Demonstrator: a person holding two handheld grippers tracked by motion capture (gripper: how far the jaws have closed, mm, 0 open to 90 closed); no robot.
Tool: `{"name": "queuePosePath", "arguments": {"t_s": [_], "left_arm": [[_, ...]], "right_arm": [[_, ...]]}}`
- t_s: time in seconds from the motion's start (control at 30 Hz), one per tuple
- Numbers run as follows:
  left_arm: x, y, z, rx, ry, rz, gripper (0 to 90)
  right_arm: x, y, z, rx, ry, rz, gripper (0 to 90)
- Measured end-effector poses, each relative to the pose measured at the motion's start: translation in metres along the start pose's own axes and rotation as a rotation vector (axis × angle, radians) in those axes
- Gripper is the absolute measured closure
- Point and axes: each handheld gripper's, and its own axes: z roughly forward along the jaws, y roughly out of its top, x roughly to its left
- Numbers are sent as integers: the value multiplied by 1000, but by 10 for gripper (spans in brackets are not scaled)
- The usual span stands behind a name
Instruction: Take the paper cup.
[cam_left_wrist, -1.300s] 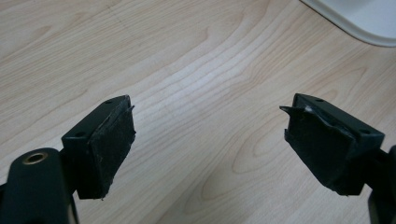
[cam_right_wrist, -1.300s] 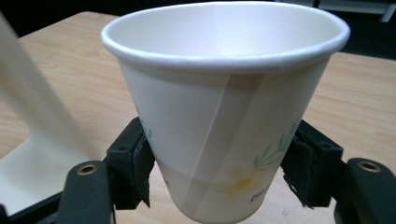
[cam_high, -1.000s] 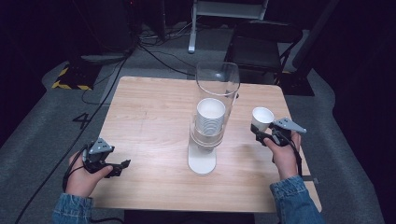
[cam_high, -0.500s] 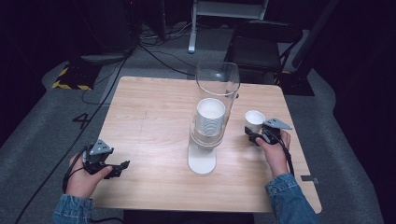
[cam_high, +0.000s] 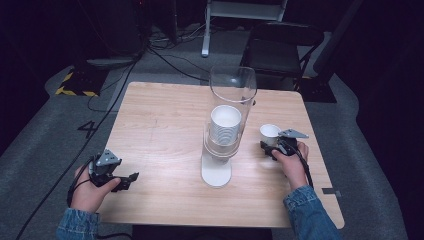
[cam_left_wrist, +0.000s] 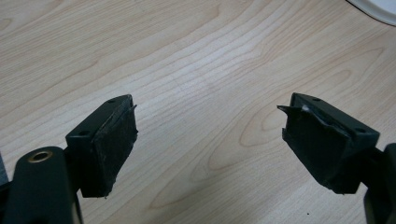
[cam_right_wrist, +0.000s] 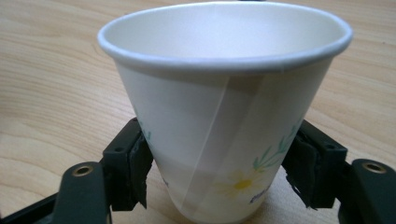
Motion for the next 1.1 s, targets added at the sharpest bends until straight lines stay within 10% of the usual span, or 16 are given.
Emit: {"name": "queuePosePath", "arguments": {"t_s": [0.6, 1.1], "left_arm": [[-1, 5, 4, -8, -11, 1, 174], [-7, 16, 11, -22, -56, 31, 172]], "right_arm": [[2, -2, -9, 25, -3, -10, 173], [4, 6, -69, -39, 31, -20, 161]]}}
